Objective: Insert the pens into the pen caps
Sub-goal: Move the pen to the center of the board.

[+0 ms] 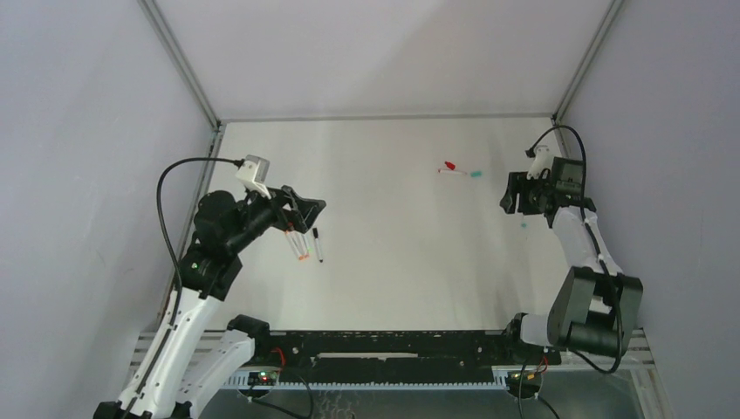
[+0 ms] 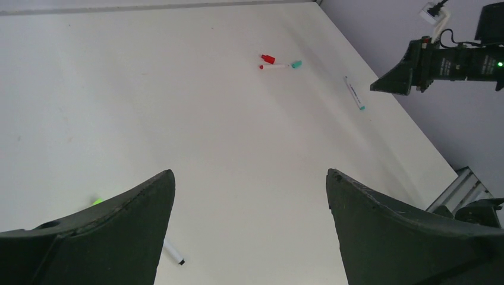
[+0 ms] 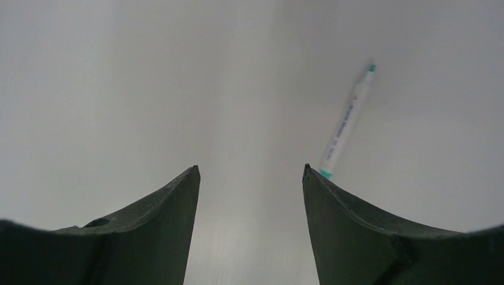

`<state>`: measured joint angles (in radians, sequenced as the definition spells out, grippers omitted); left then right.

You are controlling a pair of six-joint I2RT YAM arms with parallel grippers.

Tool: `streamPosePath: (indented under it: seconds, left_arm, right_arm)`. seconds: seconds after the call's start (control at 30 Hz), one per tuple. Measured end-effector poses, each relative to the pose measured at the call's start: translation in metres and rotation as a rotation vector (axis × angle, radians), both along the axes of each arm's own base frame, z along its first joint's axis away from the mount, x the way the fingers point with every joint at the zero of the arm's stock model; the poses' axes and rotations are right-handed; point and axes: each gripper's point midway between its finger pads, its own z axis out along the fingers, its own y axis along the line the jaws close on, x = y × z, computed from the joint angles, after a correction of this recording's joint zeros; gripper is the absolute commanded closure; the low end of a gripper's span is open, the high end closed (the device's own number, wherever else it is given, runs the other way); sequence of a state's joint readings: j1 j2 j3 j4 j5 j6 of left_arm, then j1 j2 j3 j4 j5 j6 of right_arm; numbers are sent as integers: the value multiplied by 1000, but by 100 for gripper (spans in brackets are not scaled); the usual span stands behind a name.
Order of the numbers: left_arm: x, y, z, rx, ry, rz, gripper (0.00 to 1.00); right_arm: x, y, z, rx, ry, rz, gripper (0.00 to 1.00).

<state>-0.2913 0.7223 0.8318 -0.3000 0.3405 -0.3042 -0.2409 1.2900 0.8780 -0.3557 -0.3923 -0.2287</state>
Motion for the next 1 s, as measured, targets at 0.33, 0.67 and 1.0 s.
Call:
streamPosePath:
  seconds: [0.33, 0.67, 1.0]
  left_arm:
    - [-3, 3, -3, 18, 4, 4, 0]
    - [-3, 2, -3, 18, 3, 1, 0]
    - [-2, 4, -7, 30, 12, 6, 0]
  right_arm:
    - [29, -35, -27, -53, 118, -152, 45]
    - [71, 30, 16, 73, 86, 271, 42]
    - [156, 102, 20, -15, 82, 552, 41]
